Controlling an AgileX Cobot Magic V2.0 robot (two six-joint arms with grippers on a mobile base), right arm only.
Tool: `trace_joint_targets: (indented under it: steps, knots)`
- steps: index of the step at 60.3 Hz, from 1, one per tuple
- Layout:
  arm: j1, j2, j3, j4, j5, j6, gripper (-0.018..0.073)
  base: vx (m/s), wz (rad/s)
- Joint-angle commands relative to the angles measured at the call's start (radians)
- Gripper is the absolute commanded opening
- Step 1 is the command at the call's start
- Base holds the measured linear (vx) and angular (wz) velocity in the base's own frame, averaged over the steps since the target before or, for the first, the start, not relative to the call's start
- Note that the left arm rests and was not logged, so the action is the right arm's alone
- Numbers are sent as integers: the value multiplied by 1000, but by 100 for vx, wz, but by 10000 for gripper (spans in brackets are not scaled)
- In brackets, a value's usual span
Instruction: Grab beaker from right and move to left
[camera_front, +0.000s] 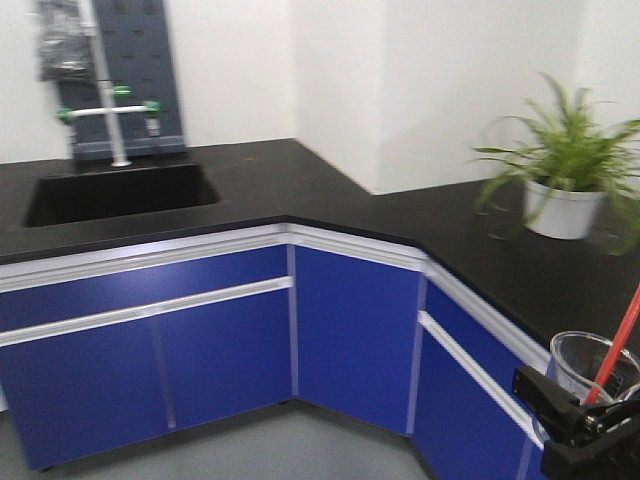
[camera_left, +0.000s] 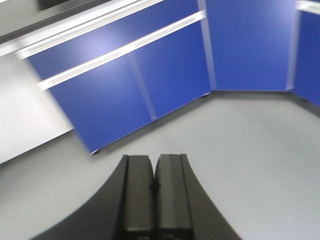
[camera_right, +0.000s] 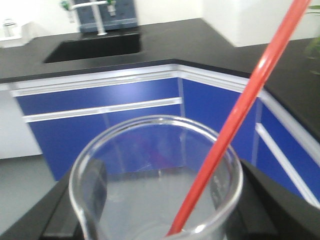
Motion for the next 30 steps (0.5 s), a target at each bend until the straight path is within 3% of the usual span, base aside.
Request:
trace_joint_targets:
  steps: [1, 30]
  knots:
    - [1, -11, -33, -16, -23, -5, -3, 0, 72]
    - [1, -11, -33, -16, -23, -5, -3, 8, 59]
